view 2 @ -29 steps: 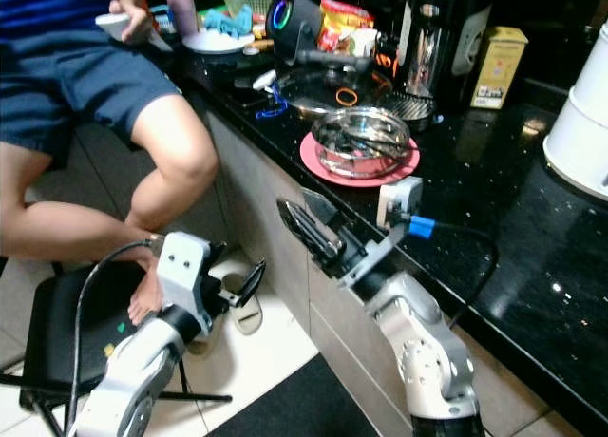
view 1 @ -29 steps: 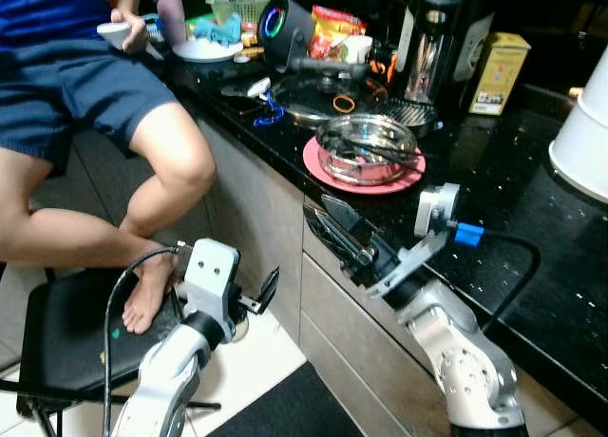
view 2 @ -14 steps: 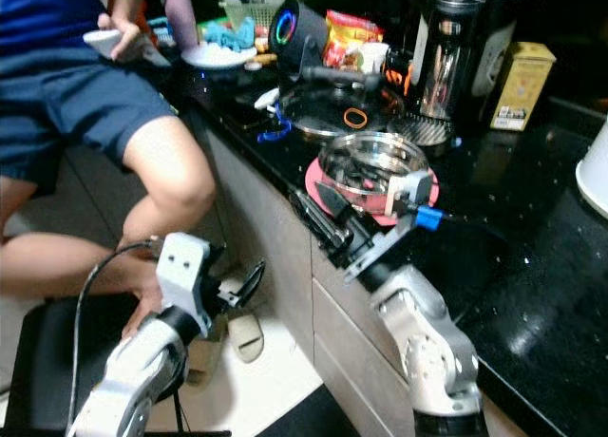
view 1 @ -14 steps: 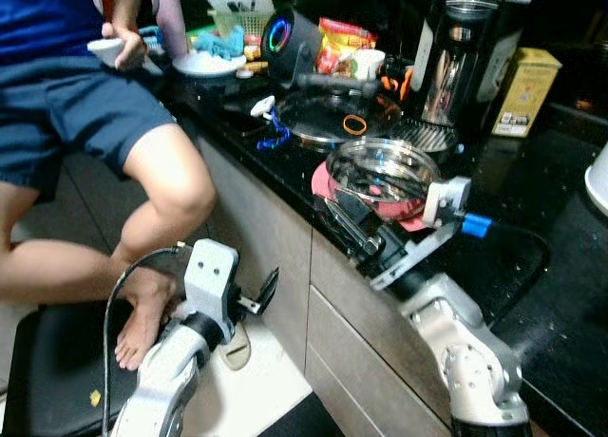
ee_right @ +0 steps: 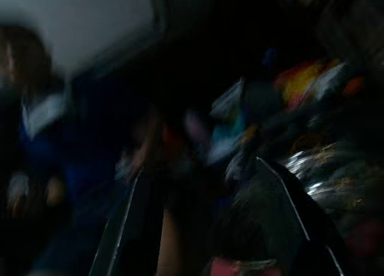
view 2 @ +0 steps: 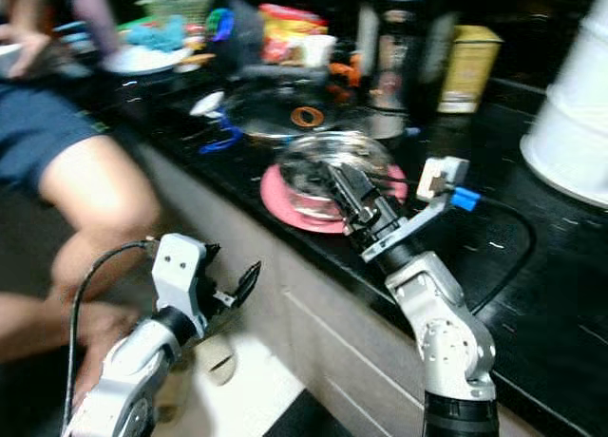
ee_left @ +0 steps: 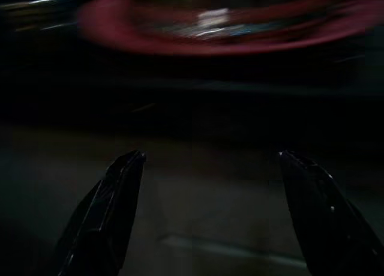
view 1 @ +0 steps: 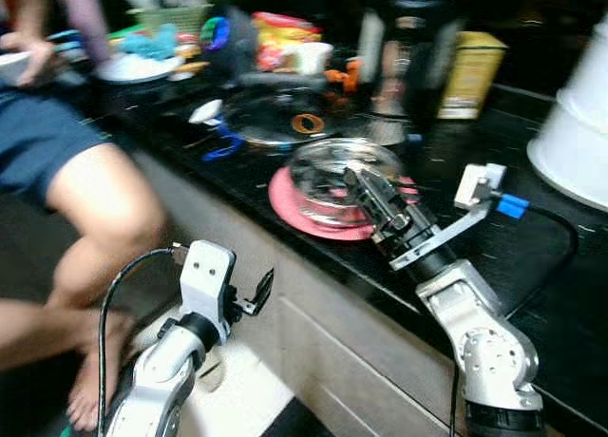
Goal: Kitchen organization
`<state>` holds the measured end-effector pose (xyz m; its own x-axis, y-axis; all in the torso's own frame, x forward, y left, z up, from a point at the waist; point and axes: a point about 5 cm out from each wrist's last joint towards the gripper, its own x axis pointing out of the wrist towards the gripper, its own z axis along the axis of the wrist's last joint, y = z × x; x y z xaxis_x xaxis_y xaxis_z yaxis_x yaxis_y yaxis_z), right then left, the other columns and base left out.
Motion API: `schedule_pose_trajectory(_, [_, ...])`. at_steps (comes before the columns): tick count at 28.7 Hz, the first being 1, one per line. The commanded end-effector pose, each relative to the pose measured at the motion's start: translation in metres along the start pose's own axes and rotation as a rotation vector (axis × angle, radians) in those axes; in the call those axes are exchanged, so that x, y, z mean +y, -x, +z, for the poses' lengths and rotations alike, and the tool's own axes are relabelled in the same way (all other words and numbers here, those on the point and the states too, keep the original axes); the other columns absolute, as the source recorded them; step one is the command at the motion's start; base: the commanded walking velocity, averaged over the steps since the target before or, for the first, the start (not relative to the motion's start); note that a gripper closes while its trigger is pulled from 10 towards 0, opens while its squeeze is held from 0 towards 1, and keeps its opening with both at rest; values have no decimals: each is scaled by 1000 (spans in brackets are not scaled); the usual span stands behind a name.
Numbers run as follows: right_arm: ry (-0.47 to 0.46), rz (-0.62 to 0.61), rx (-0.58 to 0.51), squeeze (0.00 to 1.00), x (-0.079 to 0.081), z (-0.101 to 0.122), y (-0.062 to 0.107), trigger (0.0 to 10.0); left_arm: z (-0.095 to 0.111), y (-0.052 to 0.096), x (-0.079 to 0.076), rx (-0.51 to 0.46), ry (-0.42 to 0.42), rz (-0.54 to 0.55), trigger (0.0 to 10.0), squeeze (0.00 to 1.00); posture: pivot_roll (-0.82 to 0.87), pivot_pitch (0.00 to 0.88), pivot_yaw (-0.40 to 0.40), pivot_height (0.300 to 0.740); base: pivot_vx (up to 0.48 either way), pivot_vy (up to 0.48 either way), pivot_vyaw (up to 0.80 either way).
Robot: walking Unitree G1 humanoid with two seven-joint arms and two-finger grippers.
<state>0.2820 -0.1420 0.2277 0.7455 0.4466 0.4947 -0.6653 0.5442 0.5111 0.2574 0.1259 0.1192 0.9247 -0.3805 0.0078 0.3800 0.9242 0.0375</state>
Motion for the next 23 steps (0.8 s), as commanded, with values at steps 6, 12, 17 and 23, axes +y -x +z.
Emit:
schedule_pose_trajectory(6, [-142, 80, -190, 0, 13, 31, -4, 10000, -3, 1, 0, 14, 8, -5, 10000, 0, -50, 0, -6, 740, 0, 0, -667])
schedule_pose_trajectory(12, [113, 40, -12, 0, 11, 19, -7, 10000, -2, 1, 1, 13, 10, -3, 10000, 0, -51, 0, -2, 740, 0, 0, 0])
schedule_pose_trajectory(17, [386, 9, 239, 0, 8, -9, -5, 10000, -2, 1, 2, 13, 8, -2, 10000, 0, -50, 0, -2, 740, 0, 0, 0])
schedule_pose_trajectory(23, [433, -45, 267, 0, 1, -13, -2, 10000, -1, 1, 2, 12, 3, -2, 10000, 0, -49, 0, -1, 740, 0, 0, 0])
